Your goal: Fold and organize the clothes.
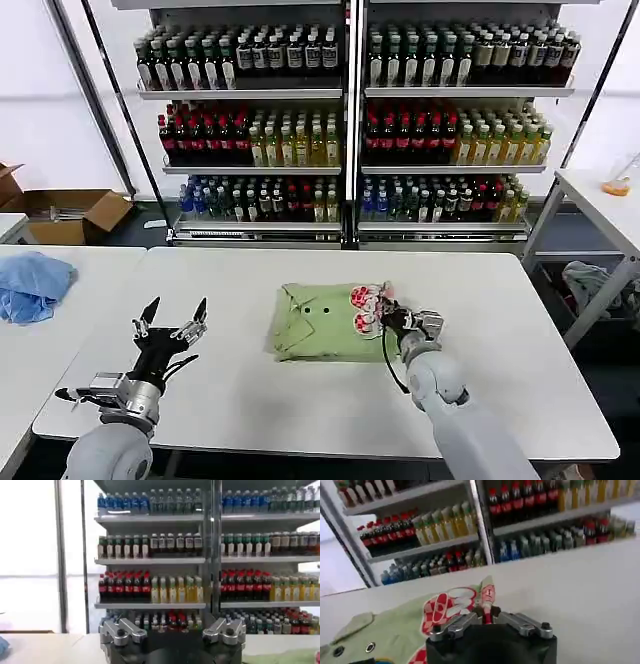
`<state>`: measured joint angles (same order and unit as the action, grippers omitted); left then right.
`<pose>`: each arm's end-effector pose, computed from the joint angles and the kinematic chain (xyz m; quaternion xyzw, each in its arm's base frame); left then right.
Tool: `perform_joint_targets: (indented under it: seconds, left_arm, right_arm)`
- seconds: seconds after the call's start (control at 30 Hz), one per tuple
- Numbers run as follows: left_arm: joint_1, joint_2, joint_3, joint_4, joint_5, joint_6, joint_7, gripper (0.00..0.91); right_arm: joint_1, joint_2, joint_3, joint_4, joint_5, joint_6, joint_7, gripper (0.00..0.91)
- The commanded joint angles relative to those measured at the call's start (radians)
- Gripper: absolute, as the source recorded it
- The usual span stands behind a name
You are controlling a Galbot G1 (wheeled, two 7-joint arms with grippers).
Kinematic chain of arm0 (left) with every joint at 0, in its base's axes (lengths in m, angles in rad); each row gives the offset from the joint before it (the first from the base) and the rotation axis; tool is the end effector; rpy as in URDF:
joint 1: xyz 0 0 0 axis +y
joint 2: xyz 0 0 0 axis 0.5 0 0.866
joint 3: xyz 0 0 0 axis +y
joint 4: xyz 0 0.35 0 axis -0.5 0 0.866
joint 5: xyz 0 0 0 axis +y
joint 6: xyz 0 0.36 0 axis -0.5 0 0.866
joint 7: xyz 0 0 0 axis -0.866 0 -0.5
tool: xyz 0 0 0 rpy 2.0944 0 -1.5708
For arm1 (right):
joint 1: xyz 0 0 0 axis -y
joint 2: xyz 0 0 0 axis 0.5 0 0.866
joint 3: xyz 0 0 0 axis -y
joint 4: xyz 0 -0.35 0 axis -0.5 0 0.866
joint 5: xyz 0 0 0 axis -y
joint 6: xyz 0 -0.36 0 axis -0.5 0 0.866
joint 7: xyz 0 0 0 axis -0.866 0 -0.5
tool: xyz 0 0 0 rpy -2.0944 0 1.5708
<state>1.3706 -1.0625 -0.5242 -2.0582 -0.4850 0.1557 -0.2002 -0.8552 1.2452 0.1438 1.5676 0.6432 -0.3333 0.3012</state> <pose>0.2513 0.0885 -0.2512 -0.0154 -0.9996 -0.0041 0.0237 0.3998 0.0141 -0.3047 0.0544 -0.9802 -0.0817 0.1717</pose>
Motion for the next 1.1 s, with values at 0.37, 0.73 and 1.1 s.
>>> perform_joint_targets:
  seconds: [0.37, 0.73, 1.1]
  left_arm:
    - [0.026, -0.025, 0.011, -0.018, 0.055, 0.007, 0.000, 0.907]
    - [0.078, -0.046, 0.003, -0.058, 0.071, 0.006, 0.006, 0.907]
    - [0.128, -0.056, -0.012, -0.106, 0.077, 0.006, 0.014, 0.907]
  right_arm:
    - [-0.431, -0.112, 0.190, 0.430, -0.440, 0.270, -0.056, 0.907]
    - [-0.613, -0.097, 0.279, 0.560, -0.429, 0.271, -0.058, 0.907]
    - [-0.647, -0.103, 0.305, 0.633, -0.437, 0.259, -0.049, 0.907]
